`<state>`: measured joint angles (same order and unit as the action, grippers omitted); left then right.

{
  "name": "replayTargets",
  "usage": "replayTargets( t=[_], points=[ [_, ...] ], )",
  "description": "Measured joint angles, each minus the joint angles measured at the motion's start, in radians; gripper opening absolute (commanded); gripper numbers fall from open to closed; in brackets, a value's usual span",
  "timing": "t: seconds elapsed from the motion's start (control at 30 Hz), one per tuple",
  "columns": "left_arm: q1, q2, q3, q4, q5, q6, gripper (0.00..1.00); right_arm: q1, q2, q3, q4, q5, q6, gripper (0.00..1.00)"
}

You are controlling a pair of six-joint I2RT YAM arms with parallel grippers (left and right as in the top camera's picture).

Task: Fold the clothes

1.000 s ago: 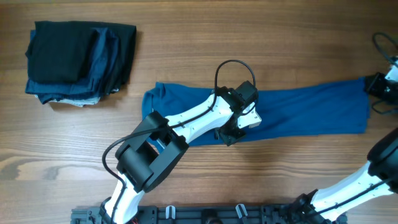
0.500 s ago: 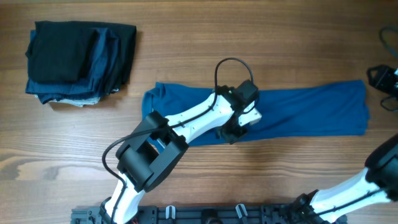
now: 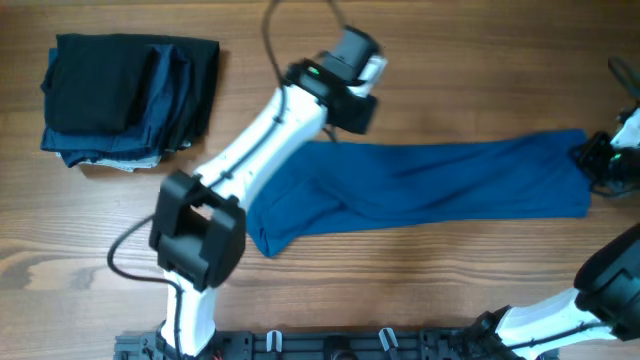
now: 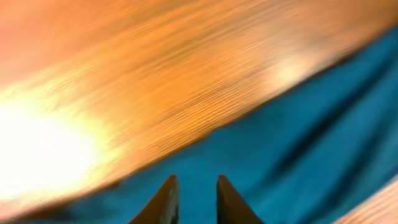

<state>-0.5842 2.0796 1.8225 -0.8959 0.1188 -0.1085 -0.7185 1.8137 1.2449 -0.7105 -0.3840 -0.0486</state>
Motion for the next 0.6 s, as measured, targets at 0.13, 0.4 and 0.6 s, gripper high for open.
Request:
replayTargets(
  t=[0.13,0.4,0.6],
  points=[
    [0.087,0.053,-0.013,-0.086,0.029,-0.014,0.14,0.001,0.034,-0.056,0.064,0.028,0.023,0.19],
    [0.148,0.122,-0.018,-0.129,0.097,-0.025,0.13,0.003,0.108,-0.072,0.090,0.080,0.041,0.19],
    [0.148,0.191,-0.018,-0.125,0.116,-0.027,0.05,0.003,0.122,-0.072,0.092,0.086,0.057,0.14]
  ],
)
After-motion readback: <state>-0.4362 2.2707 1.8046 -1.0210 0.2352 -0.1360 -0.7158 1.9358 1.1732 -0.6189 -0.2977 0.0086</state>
